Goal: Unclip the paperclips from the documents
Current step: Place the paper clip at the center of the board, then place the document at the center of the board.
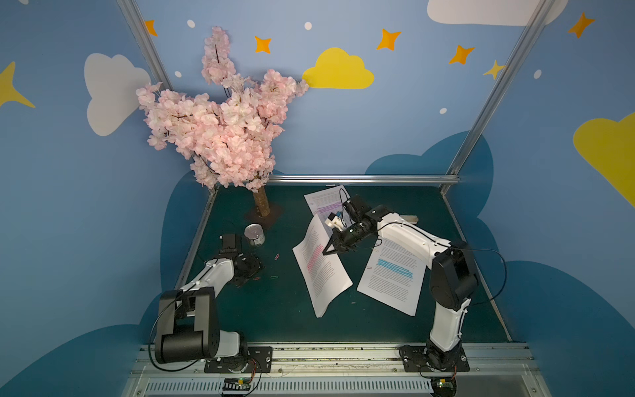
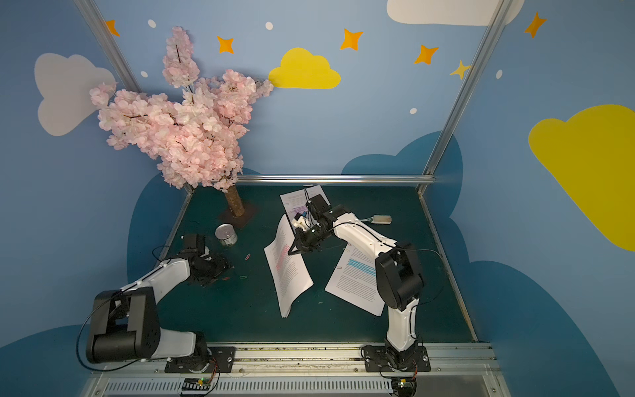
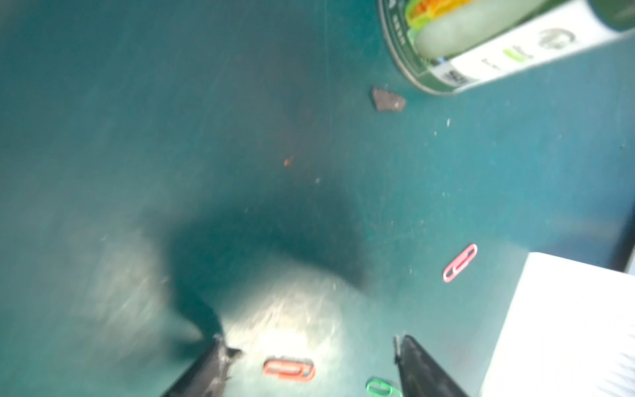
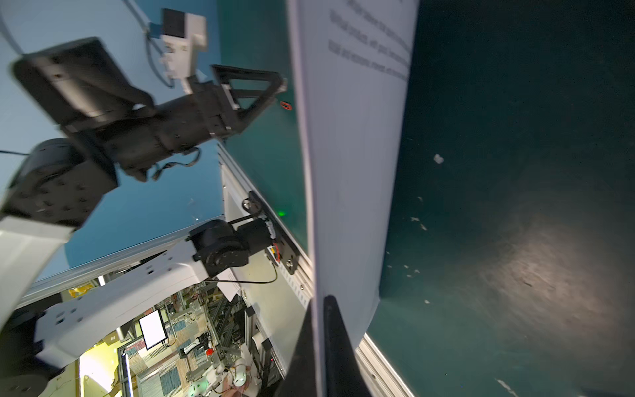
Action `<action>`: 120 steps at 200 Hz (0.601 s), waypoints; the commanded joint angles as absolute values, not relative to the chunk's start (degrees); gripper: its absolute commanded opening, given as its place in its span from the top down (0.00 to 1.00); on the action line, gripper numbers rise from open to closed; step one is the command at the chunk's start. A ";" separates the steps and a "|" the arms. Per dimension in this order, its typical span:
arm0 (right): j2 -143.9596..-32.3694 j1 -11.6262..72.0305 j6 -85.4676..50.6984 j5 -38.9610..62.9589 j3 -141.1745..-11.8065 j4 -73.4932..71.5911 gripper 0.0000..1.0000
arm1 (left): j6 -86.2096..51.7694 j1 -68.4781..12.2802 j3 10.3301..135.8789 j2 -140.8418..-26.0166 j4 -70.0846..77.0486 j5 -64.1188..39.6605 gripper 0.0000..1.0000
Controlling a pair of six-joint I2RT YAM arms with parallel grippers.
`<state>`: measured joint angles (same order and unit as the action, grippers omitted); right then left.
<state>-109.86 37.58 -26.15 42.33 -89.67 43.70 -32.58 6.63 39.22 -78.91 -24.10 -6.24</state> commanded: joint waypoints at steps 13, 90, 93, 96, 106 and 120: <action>-109.94 37.53 -26.56 36.67 -84.39 45.03 1.00 | -30.99 6.47 41.62 -69.71 -32.40 -6.76 0.18; -111.32 37.88 -39.90 28.35 -76.57 35.69 1.00 | -30.71 0.55 45.30 -61.96 -35.84 -9.13 0.18; -111.29 37.88 -40.34 28.01 -76.23 35.19 1.00 | -30.76 0.54 45.38 -61.77 -35.78 -9.29 0.18; -111.15 37.88 -40.99 27.59 -76.00 34.66 1.00 | -30.82 0.45 45.43 -61.66 -35.82 -9.39 0.18; -110.74 37.94 -42.71 26.25 -74.85 32.32 1.00 | -30.85 0.02 45.70 -61.12 -36.23 -9.70 0.18; -110.01 38.00 -45.09 24.40 -73.52 29.45 1.00 | -30.76 -0.61 46.05 -60.64 -36.94 -10.06 0.18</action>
